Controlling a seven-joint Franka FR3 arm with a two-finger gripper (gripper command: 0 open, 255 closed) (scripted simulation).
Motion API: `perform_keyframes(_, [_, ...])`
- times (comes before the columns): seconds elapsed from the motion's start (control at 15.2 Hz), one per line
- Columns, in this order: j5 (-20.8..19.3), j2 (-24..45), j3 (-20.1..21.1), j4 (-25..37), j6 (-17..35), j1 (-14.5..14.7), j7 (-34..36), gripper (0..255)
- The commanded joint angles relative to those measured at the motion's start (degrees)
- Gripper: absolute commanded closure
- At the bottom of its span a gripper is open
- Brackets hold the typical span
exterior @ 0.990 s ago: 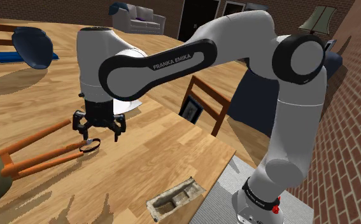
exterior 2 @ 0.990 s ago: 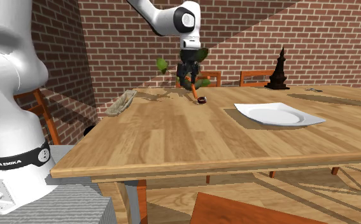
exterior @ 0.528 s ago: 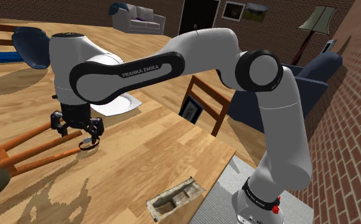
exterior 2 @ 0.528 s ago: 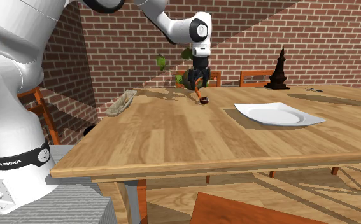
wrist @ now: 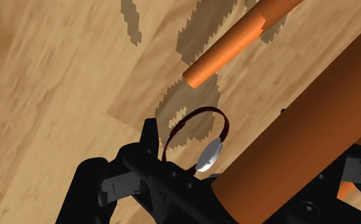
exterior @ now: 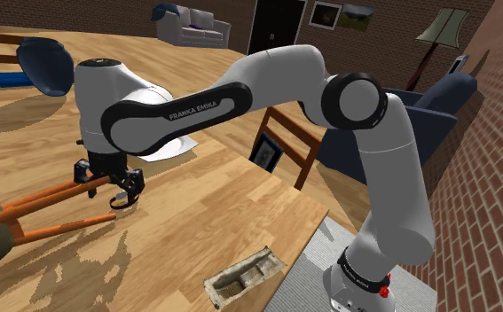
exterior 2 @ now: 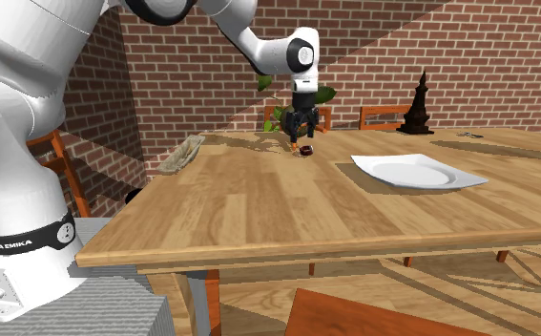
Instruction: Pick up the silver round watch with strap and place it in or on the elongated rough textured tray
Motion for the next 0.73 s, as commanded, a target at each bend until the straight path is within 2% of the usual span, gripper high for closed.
perform_keyframes(0.0, [0.0, 1.2, 0.1, -0.2, 0.1, 0.7, -0.1, 0])
perform_keyframes(0.33, [0.0, 1.2, 0.1, -0.2, 0.1, 0.7, -0.1, 0])
perform_keyframes(0.4, [-0.1, 1.3, 0.1, -0.2, 0.2, 0.7, -0.1, 255])
perform_keyframes(0.66, [-0.1, 1.5, 0.0, 0.0, 0.2, 0.7, -0.2, 255])
